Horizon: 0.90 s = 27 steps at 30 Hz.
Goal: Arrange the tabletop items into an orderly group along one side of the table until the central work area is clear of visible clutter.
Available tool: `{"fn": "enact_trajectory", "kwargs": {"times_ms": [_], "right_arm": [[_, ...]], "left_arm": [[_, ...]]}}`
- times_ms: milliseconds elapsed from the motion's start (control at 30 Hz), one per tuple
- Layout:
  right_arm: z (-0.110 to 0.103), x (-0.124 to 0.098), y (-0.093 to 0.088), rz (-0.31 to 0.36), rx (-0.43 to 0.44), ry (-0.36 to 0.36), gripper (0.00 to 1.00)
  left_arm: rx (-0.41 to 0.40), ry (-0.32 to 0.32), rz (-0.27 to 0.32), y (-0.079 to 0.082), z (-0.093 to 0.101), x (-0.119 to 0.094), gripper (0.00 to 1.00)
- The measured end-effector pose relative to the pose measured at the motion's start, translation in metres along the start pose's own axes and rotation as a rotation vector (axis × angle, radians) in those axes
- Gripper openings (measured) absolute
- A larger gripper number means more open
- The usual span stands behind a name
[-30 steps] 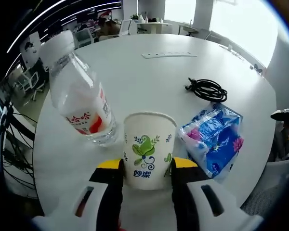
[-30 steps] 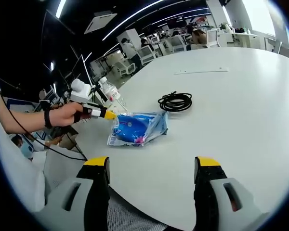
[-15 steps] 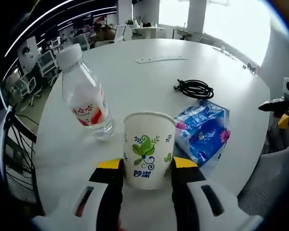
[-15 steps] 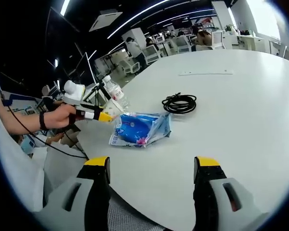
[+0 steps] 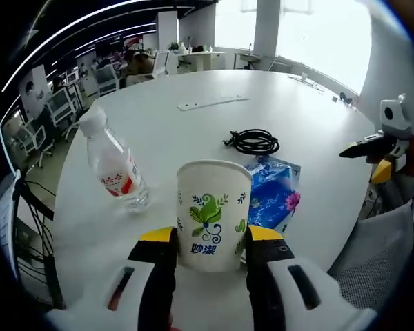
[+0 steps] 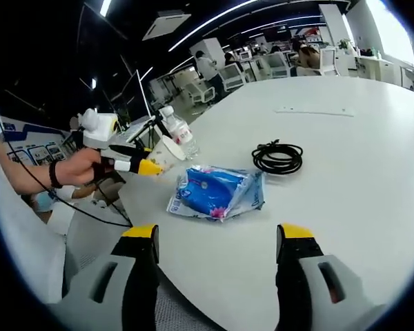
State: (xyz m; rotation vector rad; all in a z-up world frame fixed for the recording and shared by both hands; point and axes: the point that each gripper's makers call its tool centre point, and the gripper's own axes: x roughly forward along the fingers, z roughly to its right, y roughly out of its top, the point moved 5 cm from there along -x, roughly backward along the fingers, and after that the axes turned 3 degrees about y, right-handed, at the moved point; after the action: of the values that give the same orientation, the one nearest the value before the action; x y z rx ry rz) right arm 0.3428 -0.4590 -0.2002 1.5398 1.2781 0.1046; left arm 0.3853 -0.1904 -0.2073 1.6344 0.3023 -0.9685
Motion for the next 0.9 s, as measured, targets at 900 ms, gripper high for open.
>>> {"fn": "enact_trajectory", "kwargs": {"times_ms": [900], "right_arm": [[-0.036,0.023,0.017,-0.004,-0.095,0.130,0.59]], "left_arm": [[0.384,-0.288,0.058,0.009,0.104,-0.002,0.39]]}}
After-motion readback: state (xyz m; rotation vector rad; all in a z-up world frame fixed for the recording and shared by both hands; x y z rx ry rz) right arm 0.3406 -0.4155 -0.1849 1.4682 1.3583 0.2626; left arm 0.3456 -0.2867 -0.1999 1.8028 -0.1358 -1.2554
